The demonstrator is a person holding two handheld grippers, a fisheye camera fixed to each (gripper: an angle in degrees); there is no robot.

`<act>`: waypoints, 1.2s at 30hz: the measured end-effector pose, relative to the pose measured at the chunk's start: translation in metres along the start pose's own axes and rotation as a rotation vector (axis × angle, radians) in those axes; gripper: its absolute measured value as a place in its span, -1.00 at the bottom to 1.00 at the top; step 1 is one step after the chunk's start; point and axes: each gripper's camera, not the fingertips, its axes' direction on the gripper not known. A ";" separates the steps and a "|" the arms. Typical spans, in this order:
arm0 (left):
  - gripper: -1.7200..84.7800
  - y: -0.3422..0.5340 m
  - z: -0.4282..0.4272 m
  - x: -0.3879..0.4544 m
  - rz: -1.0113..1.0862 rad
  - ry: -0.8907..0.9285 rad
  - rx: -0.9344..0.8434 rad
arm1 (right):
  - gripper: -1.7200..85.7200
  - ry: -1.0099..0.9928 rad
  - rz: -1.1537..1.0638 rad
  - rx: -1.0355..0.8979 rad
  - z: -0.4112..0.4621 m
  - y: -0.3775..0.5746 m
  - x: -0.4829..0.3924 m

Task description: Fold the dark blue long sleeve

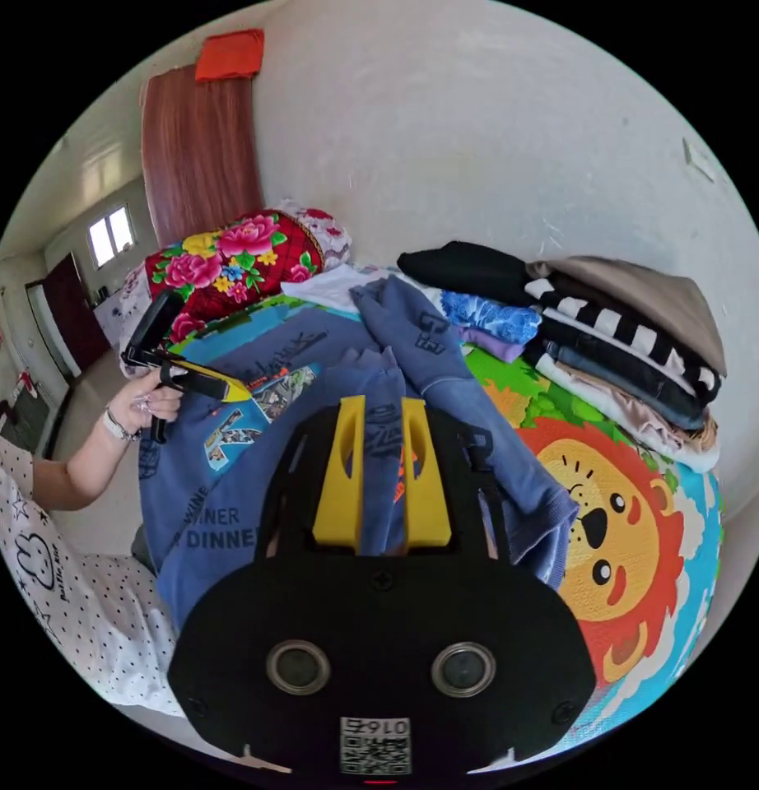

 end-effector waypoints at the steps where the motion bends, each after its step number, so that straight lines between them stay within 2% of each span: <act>1: -0.98 0.005 -0.002 0.013 0.054 -0.019 0.014 | -0.83 0.043 -0.014 0.103 -0.035 0.017 -0.007; 3: -0.98 0.032 -0.003 0.063 0.258 -0.085 0.084 | -0.86 0.129 -0.048 0.259 -0.087 0.048 -0.023; 5: -0.98 0.055 0.002 0.091 0.325 -0.085 0.127 | -0.87 0.246 -0.080 0.405 -0.144 0.093 -0.052; 7: -0.98 0.074 0.013 0.109 0.351 -0.045 0.107 | -0.85 0.326 -0.086 0.448 -0.174 0.126 -0.075; 10: -0.96 0.098 0.040 0.128 0.365 0.020 -0.020 | -0.78 0.419 -0.153 0.306 -0.195 0.172 -0.109; 13: -0.87 0.122 0.054 0.136 0.305 -0.025 -0.057 | -0.69 0.486 -0.144 0.196 -0.201 0.220 -0.132; 17: -0.82 0.150 0.059 0.139 0.269 -0.065 -0.093 | -0.66 0.459 -0.044 0.094 -0.202 0.273 -0.134; 20: -0.80 0.161 0.057 0.141 0.271 -0.056 -0.137 | -0.66 0.344 0.045 0.131 -0.209 0.291 -0.122; 24: -0.77 0.172 0.055 0.145 0.317 -0.063 -0.171 | -0.66 0.263 0.047 0.110 -0.206 0.296 -0.111; 34: -0.77 0.182 0.076 0.165 0.331 -0.119 -0.158 | -0.71 0.193 0.149 0.017 -0.185 0.301 -0.073; 36: -0.78 0.186 0.069 0.170 0.335 -0.093 -0.095 | -0.73 0.181 0.164 0.019 -0.183 0.304 -0.067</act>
